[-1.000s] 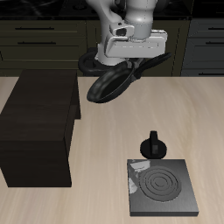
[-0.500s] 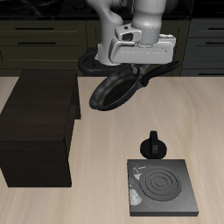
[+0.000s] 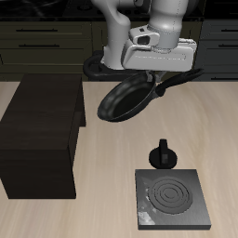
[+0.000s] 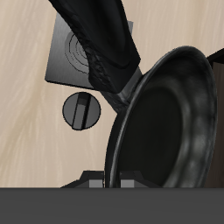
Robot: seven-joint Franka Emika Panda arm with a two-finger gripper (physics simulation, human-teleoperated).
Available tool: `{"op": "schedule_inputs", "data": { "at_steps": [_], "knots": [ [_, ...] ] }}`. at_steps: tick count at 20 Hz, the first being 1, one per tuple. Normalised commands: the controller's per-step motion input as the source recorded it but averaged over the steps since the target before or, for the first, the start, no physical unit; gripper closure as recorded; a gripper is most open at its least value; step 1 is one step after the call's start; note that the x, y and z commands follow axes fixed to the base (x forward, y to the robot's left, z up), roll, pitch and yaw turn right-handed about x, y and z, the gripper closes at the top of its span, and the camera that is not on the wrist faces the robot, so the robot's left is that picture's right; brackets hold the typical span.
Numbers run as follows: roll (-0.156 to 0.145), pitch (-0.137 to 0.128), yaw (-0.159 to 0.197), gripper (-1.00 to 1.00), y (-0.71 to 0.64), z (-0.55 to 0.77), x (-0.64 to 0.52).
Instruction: Place the frypan on the flat stove
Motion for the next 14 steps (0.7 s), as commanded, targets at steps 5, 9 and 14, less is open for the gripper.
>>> {"op": "schedule_inputs", "data": {
  "at_steps": [5,9,14],
  "knots": [
    [0.006,0.038,0.018,1.00,0.14,0.03,0.36],
    [-0.053,-0.021,0.007,1.00,0.02,0.15,0.46],
    [0.043,0.047,0.009,1.00,0.07,0.06,0.50]
  ]
}}
